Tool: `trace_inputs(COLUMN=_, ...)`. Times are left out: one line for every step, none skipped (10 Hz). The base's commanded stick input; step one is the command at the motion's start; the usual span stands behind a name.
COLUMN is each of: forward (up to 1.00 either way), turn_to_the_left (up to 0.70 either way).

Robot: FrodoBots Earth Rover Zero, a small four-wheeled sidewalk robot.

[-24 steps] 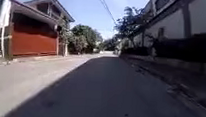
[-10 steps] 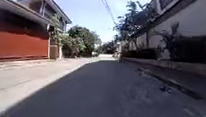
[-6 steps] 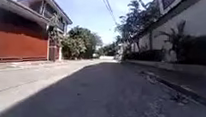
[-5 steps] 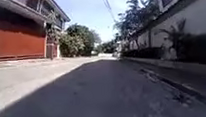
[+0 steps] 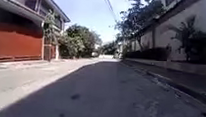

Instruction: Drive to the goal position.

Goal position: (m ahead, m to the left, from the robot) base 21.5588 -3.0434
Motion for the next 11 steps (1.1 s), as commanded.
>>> trace_inputs(forward=1.0, turn_to_the_left=0.0)
trace_inputs(forward=1.0, turn_to_the_left=-0.03)
trace_inputs(forward=1.0, turn_to_the_left=-0.03)
trace_inputs(forward=1.0, turn_to_the_left=-0.01)
trace_inputs(forward=1.0, turn_to_the_left=-0.03)
trace_inputs(forward=1.0, turn_to_the_left=-0.07)
trace_inputs(forward=1.0, turn_to_the_left=-0.11)
trace_inputs(forward=1.0, turn_to_the_left=-0.01)
trace_inputs(forward=1.0, turn_to_the_left=-0.04)
trace_inputs(forward=1.0, turn_to_the_left=-0.15)
trace_inputs(forward=1.0, turn_to_the_left=-0.21)
